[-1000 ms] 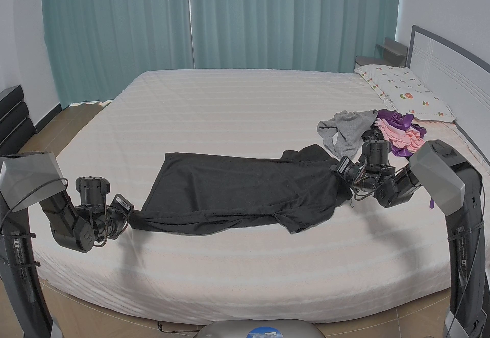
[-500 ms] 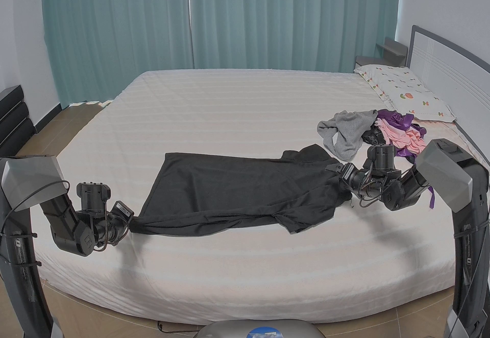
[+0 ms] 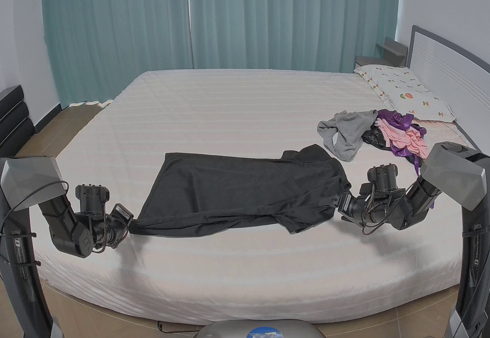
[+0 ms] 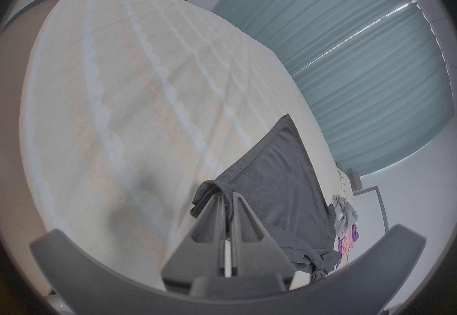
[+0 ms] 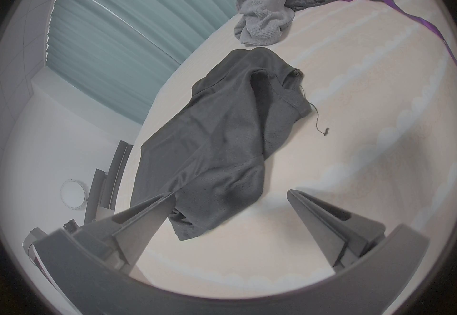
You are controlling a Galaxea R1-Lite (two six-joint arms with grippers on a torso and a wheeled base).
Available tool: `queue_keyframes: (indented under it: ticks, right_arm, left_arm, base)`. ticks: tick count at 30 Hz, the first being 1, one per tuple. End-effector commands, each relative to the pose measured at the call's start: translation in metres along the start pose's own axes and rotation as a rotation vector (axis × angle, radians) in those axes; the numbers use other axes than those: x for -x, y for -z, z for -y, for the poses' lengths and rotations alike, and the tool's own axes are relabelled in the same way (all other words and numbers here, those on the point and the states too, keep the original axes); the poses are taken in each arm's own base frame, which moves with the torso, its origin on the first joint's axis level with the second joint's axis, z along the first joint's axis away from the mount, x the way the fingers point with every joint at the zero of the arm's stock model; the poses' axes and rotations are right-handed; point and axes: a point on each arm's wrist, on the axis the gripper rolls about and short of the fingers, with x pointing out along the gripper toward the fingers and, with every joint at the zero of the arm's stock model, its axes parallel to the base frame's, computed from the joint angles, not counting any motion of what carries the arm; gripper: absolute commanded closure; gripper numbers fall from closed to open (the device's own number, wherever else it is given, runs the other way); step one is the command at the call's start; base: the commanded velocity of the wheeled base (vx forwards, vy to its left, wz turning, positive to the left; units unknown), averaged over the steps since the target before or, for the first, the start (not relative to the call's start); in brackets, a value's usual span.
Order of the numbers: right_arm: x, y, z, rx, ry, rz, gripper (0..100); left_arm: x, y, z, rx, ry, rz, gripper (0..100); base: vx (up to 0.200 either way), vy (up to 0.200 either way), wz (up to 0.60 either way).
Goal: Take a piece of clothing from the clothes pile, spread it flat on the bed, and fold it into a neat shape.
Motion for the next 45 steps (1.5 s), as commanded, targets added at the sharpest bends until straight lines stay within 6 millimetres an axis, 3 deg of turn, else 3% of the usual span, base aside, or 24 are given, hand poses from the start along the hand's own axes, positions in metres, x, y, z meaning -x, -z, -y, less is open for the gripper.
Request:
queue_keyframes:
  ticks: [1,18,19,26,31,33,34,39,45]
  right_arm:
    - [-0.007,0.008,0.005,-0.003,0.01,-0.026,0]
    - [-0.03,0.002,-0.003,0.014,-0.061,-0.051,0]
    - [-0.03,0.001,-0.004,0.015,-0.064,-0.05,100]
    - [-0.028,-0.003,-0.007,0.018,-0.064,-0.034,100]
    - [0.006,-0.01,-0.012,-0.041,-0.065,-0.012,100]
    - [0.007,-0.01,-0.012,-0.042,-0.065,-0.011,100]
    - [0.024,-0.011,-0.007,-0.06,-0.048,-0.005,100]
    - [0.062,-0.009,-0.001,-0.093,-0.033,-0.003,100]
    - [0.106,0.008,0.007,-0.127,-0.009,-0.025,100]
  left_arm:
    - [0.001,0.0,0.0,0.0,0.001,0.001,100]
    - [0.001,0.0,0.0,-0.003,0.0,0.0,100]
    - [0.001,0.0,0.0,-0.003,0.0,0.0,100]
    - [0.001,-0.001,0.0,0.001,0.003,0.001,100]
    - [0.007,0.001,-0.002,0.003,0.011,-0.027,100]
    - [0.008,0.001,-0.002,0.003,0.011,-0.029,100]
    - [0.016,0.003,-0.003,0.003,0.02,-0.054,100]
    - [0.039,0.006,-0.004,0.003,0.043,-0.095,100]
    - [0.065,0.011,-0.007,-0.028,0.057,-0.134,100]
  base:
    - [0.0,0.0,0.0]
    - [0.0,0.0,0.0]
    - [0.0,0.0,0.0]
    - [0.0,0.0,0.0]
    - [0.0,0.0,0.0]
    - [0.0,0.0,0.0]
    - [0.0,0.0,0.0]
    - [0.0,0.0,0.0]
    - [0.0,0.0,0.0]
